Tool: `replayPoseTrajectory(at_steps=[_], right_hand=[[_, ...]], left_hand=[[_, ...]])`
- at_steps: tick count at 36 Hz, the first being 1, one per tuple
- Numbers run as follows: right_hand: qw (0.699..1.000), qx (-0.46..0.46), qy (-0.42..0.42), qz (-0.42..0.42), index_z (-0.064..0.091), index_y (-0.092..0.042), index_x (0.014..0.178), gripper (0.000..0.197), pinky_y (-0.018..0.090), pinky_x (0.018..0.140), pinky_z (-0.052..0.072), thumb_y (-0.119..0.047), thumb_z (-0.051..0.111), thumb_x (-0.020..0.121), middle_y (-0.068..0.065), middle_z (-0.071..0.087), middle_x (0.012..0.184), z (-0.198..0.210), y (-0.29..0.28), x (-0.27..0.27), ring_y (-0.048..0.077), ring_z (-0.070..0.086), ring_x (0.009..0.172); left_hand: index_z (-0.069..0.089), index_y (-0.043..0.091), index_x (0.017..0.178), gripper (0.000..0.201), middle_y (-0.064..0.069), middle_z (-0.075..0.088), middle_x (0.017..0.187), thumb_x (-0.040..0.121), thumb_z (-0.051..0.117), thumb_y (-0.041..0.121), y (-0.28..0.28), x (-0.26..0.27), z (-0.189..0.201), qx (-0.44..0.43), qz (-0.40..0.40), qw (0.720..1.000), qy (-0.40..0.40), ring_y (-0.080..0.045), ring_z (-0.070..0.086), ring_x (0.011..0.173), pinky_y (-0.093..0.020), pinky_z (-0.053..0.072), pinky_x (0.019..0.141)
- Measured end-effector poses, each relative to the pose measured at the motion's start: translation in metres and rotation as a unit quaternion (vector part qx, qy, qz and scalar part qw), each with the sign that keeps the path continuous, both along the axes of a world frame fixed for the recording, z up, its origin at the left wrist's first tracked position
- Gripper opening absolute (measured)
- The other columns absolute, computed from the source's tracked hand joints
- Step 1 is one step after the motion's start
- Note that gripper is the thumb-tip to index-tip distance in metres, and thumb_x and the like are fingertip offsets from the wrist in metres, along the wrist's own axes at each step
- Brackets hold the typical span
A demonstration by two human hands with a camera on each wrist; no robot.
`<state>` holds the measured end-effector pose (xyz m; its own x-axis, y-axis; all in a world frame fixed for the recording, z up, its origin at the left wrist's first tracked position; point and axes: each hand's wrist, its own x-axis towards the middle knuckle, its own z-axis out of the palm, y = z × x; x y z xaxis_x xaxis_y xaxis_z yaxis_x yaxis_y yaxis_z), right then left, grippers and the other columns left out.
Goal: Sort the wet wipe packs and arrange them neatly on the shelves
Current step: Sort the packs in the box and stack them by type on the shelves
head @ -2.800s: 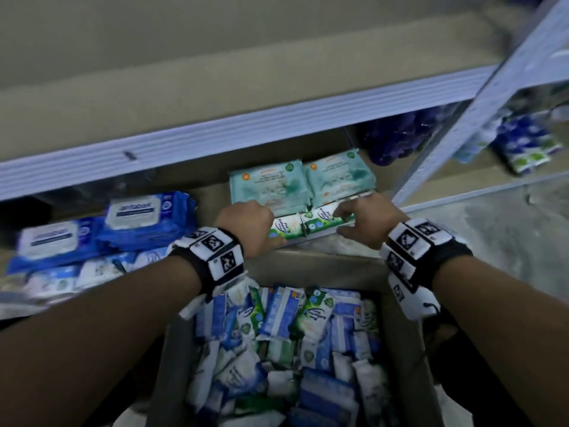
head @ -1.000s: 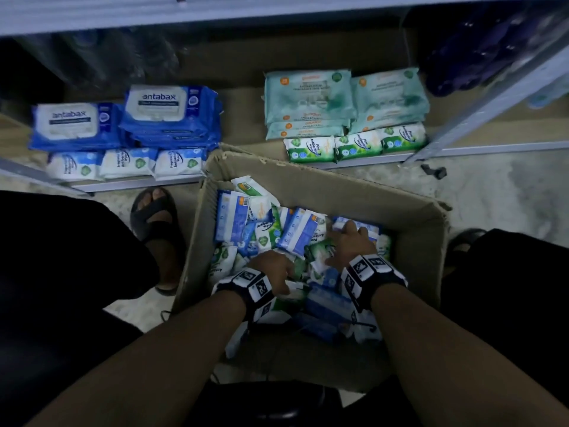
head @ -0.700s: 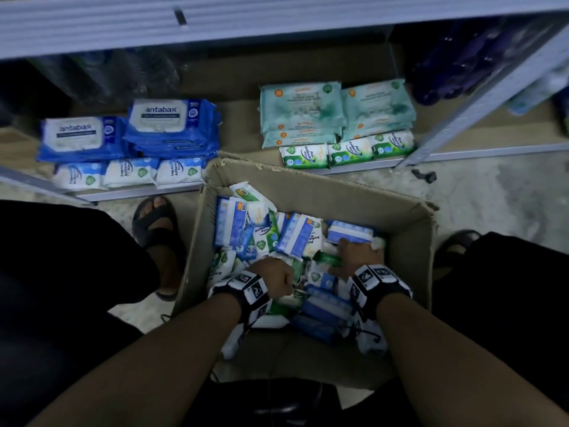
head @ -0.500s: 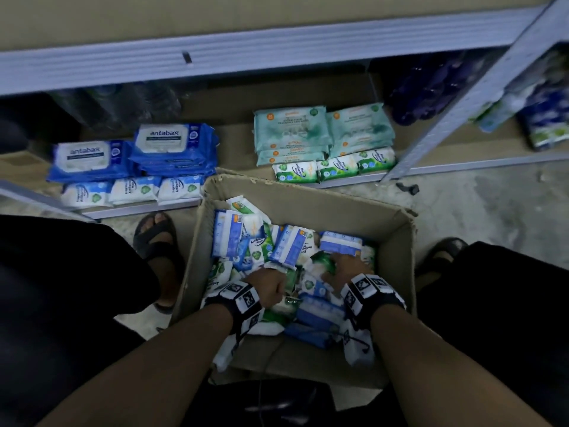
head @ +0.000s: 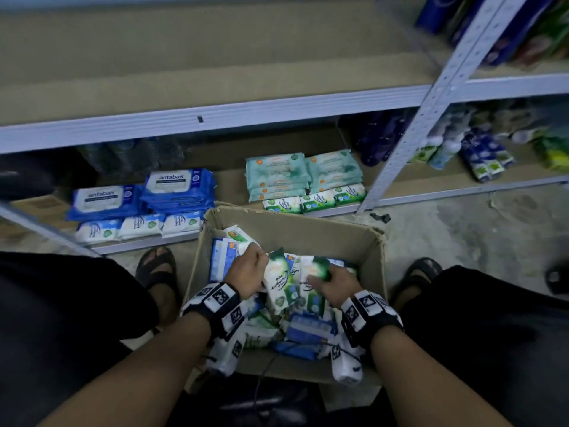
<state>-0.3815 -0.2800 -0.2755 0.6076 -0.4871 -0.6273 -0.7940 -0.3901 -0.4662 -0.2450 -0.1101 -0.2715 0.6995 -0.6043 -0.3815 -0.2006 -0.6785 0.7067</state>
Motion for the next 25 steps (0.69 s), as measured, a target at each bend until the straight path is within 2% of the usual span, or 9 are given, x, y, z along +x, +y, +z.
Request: replayPoseTrajectory(at_steps=[5,8,10,12,14,16,19,22,25], right_hand=[[0.985,0.125,-0.087,-0.080,0.058,-0.011,0.108,0.030,0.012,0.064,0.040,-0.035,0.066,0.092,0.004,0.063,0.100,0.025,0.008,-0.002,0.019,0.052,0.096],[0.977,0.160,-0.111,-0.091,0.049,-0.007,0.134,0.055,0.025,0.085,0.040,-0.038,0.066,0.092,0.014,0.059,0.128,0.038,0.014,-0.005,0.021,0.055,0.105],[0.975,0.166,-0.113,-0.091,0.054,-0.010,0.124,0.048,0.031,0.087,0.043,-0.042,0.066,0.091,0.011,0.063,0.112,0.042,0.018,-0.006,0.023,0.059,0.102],[0.968,0.182,-0.124,-0.117,0.056,-0.015,0.095,0.028,0.028,0.072,0.045,-0.038,0.070,0.089,0.001,0.062,0.080,0.040,0.021,-0.009,0.018,0.057,0.076],[0.957,0.204,-0.134,-0.154,0.050,-0.016,0.083,0.031,0.037,0.067,0.049,-0.034,0.075,0.086,0.000,0.062,0.067,0.036,0.024,-0.010,0.022,0.056,0.067],[0.950,0.219,-0.137,-0.175,0.052,-0.012,0.090,0.030,0.038,0.064,0.054,-0.030,0.076,0.085,0.006,0.068,0.077,0.036,0.024,-0.012,0.026,0.061,0.072],[0.950,0.201,-0.139,-0.194,0.050,-0.021,0.094,0.026,0.028,0.053,0.053,-0.025,0.074,0.087,0.004,0.064,0.087,0.038,0.023,-0.015,0.026,0.064,0.071],[0.944,0.189,-0.148,-0.224,0.057,-0.016,0.101,0.028,0.036,0.057,0.055,-0.020,0.078,0.083,0.013,0.069,0.092,0.033,0.020,-0.018,0.024,0.065,0.058],[0.937,0.179,-0.157,-0.257,0.056,-0.013,0.101,0.031,0.036,0.052,0.052,-0.017,0.079,0.081,0.017,0.069,0.093,0.030,0.019,-0.020,0.032,0.067,0.063]], left_hand=[[0.050,0.011,0.124,0.032,-0.003,0.053,0.116,0.105,0.039,0.033,-0.003,0.000,0.021,-0.052,0.115,0.989,0.082,-0.021,0.051,0.108,-0.029,0.034,0.082],[0.040,0.011,0.142,0.053,-0.008,0.046,0.143,0.104,0.033,0.048,-0.006,-0.005,0.026,-0.022,0.137,0.983,0.118,-0.026,0.045,0.131,-0.031,0.034,0.098],[0.033,0.009,0.149,0.065,-0.010,0.039,0.151,0.102,0.028,0.055,-0.010,-0.009,0.025,-0.002,0.133,0.978,0.160,-0.027,0.040,0.137,-0.031,0.032,0.102],[0.033,0.014,0.150,0.068,-0.007,0.038,0.152,0.100,0.032,0.060,-0.016,-0.016,0.023,-0.015,0.141,0.963,0.227,-0.028,0.038,0.138,-0.034,0.032,0.106],[0.043,0.025,0.142,0.068,0.005,0.044,0.145,0.088,0.058,0.063,-0.021,-0.021,0.020,-0.062,0.157,0.928,0.332,-0.026,0.044,0.134,-0.042,0.035,0.111],[0.050,0.024,0.126,0.076,0.007,0.054,0.133,0.066,0.084,0.055,-0.019,-0.024,0.012,-0.068,0.143,0.924,0.348,-0.020,0.052,0.123,-0.045,0.043,0.107],[0.048,0.019,0.127,0.105,0.003,0.057,0.131,0.039,0.096,0.048,-0.017,-0.026,0.001,-0.036,0.130,0.946,0.294,-0.016,0.057,0.117,-0.039,0.051,0.097],[0.045,0.016,0.126,0.100,-0.003,0.055,0.126,0.040,0.088,0.041,-0.016,-0.029,0.008,-0.022,0.149,0.961,0.230,-0.022,0.058,0.111,-0.038,0.053,0.092],[0.044,0.017,0.135,0.087,-0.005,0.052,0.132,0.062,0.085,0.038,-0.015,-0.028,0.019,-0.014,0.147,0.971,0.186,-0.020,0.052,0.113,-0.032,0.046,0.088]])
